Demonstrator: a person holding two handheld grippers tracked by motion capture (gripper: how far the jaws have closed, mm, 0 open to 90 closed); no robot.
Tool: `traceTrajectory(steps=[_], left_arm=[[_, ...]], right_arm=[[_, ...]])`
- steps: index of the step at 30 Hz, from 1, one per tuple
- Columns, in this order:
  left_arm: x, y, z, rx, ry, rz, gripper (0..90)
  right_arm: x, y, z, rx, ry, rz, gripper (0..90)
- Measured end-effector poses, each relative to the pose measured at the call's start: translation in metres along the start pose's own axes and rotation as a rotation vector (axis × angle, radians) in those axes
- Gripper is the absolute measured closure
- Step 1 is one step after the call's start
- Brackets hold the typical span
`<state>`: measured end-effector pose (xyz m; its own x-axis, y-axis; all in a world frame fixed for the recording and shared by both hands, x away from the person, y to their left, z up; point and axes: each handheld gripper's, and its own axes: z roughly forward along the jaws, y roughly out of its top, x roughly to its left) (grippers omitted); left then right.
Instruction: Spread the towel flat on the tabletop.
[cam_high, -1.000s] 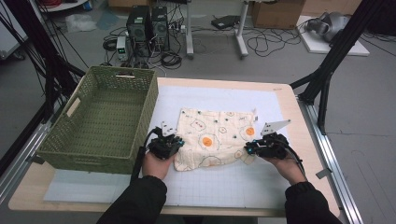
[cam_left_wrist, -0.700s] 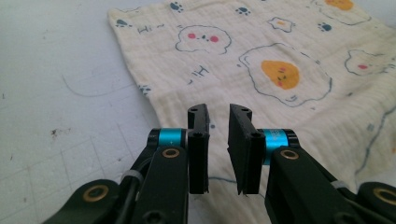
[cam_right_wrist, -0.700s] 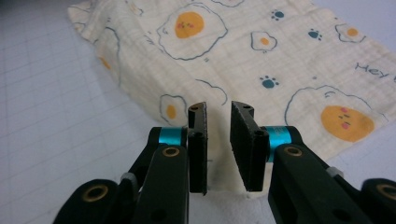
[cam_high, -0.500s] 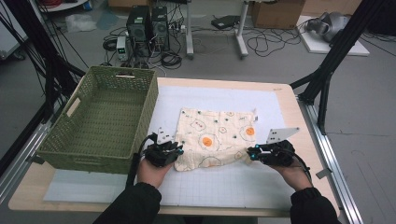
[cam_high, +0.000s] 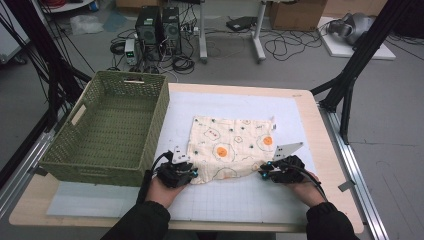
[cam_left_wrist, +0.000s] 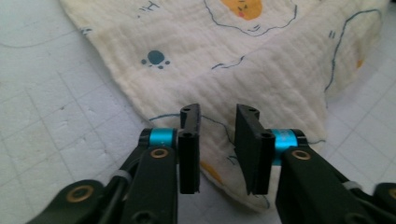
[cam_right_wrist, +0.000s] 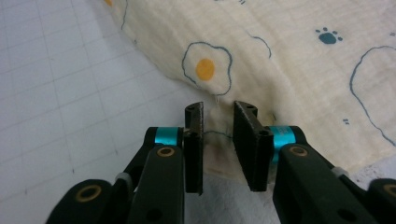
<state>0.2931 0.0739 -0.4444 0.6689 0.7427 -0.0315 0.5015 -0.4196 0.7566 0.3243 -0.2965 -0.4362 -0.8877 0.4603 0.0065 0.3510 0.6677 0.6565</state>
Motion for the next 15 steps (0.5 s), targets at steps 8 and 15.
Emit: traceTrajectory(steps=[8, 15], left_arm=[[0.001, 0.0, -0.003, -0.001, -0.018, -0.016, 89.1], [0.0, -0.002, -0.017, -0.023, -0.028, -0.017, 89.1]], right_arm=[[-0.001, -0.001, -0.004, -0.02, 0.055, 0.006, 86.6], [0.006, -0.007, -0.02, -0.05, 0.103, -0.004, 86.5]])
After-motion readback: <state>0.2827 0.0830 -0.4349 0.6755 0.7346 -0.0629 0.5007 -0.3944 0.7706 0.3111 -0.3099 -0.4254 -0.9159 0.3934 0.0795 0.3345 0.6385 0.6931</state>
